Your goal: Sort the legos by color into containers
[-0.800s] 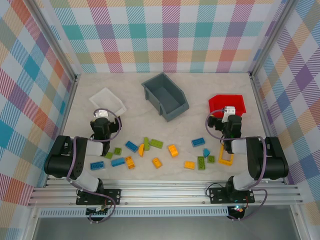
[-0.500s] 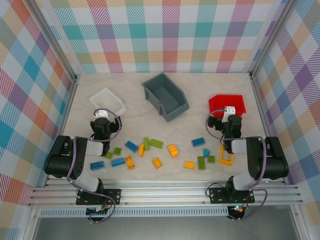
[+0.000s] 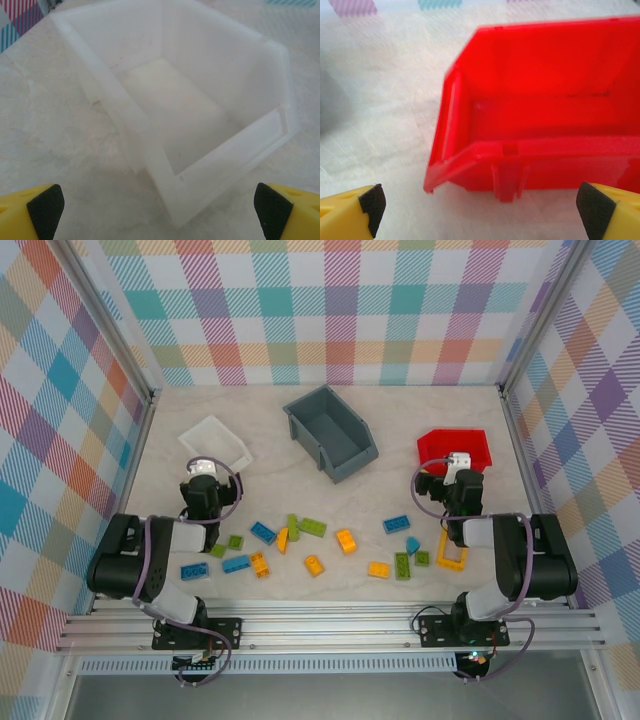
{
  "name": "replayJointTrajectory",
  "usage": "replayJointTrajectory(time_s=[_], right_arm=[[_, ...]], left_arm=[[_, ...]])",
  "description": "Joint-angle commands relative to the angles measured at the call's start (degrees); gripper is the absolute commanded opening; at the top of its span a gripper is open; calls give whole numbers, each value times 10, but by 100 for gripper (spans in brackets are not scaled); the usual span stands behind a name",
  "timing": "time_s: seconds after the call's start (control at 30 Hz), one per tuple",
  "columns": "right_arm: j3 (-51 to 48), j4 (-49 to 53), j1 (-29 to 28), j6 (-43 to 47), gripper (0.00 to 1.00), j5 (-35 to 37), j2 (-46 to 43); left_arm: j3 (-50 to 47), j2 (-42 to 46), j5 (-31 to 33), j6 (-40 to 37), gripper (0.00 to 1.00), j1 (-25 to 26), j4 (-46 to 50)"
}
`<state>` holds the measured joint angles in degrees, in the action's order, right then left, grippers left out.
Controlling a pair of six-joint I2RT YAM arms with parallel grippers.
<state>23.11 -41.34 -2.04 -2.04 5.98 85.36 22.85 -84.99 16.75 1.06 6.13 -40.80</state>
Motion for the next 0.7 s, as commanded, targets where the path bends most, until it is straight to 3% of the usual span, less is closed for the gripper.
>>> replayJointTrajectory(time_s=[0.0, 0.1, 0.13, 0.2, 0.23, 0.3, 0.37, 0.5, 0.67], right_arm=[[72, 154, -22, 13, 100, 51, -118], [153, 286, -39, -27, 100, 78, -246], [199, 356, -39, -79, 100, 94, -268], [296, 506, -36, -185, 100, 101, -267], [334, 582, -32, -259, 100, 97, -255], [397, 657, -12, -255, 96, 11, -218], [483, 762, -11, -255, 81, -4, -163], [549, 822, -11, -260, 79, -39, -84], [627, 872, -3, -298, 77, -44, 16]], left_arm=[[86, 155, 55, 54, 100, 9, 214], [193, 236, 92, 87, 100, 47, 360], [247, 244, 100, 129, 100, 50, 435], [377, 231, 86, 267, 100, 42, 673], [401, 224, 75, 306, 100, 38, 709], [418, 206, -52, 327, 100, -12, 709], [481, 142, -131, 357, 100, -60, 774], [622, -15, -179, 332, 90, -70, 866], [738, -167, -204, 316, 83, -71, 872]])
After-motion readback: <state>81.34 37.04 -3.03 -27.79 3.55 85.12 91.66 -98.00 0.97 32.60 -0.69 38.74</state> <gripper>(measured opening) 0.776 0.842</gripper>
